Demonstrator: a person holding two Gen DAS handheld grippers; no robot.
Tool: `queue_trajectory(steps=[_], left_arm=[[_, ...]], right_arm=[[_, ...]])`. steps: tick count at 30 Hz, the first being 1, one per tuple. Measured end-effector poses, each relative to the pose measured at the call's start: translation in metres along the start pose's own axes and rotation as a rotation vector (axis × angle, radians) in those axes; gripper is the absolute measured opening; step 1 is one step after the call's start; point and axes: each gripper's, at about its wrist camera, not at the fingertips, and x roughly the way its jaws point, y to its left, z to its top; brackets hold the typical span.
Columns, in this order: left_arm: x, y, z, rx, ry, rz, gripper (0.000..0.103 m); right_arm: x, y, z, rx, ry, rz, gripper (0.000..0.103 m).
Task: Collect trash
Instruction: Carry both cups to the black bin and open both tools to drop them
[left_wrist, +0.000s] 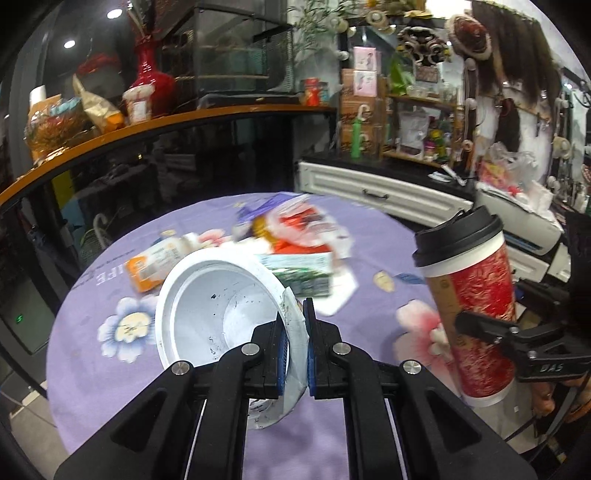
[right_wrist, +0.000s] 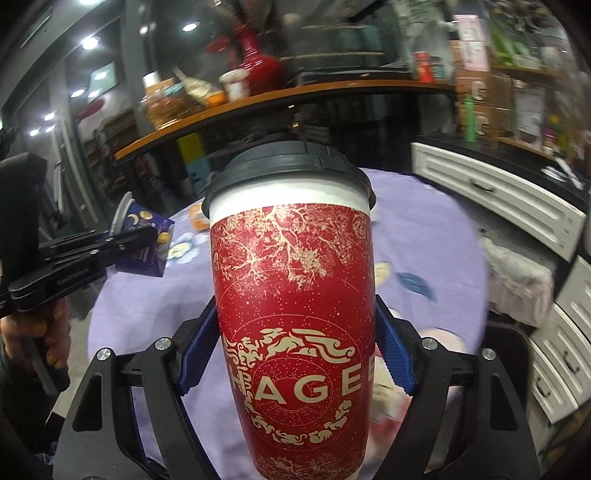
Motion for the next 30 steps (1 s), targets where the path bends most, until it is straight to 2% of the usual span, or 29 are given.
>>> queue_trajectory(steps=[7,11,15,19,22,26,30], left_arm=[[0.022,-0.08,0.013,0.046,-0.01,-0.16,0.009],[0.04,-0.123,0.019,0.075,-0.003,-0.234,0.009],[0.065,-0.166,0.024,0.093,0.024,-0.312,0.009],[0.087,-0.202,0.024,0.129,0.045,-0.346,0.009],[0.097,-0.22,0.022,0.143,0.061,-0.367,0.009],[0.112,-0.24,0.018,0.155,0.094,-0.39,0.009],[0.127,-0.252,0.013,0.162,0.127,-0.4,0.009]], right_arm=[[-0.037,-0.07,-0.018,0.11,-0.04,-0.15,0.078],[-0.045,-0.118,-0.031,0.171,-0.027,-0.25,0.078],[-0.032,-0.17,-0.052,0.243,0.027,-0.335,0.078],[-0.009,-0.212,-0.072,0.328,0.093,-0.354,0.078],[0.012,-0.239,-0.09,0.423,0.151,-0.336,0.078],[0.048,-0.261,-0.111,0.481,0.26,-0.357,0.078],[0.07,-0.275,-0.129,0.523,0.312,-0.341,0.078]])
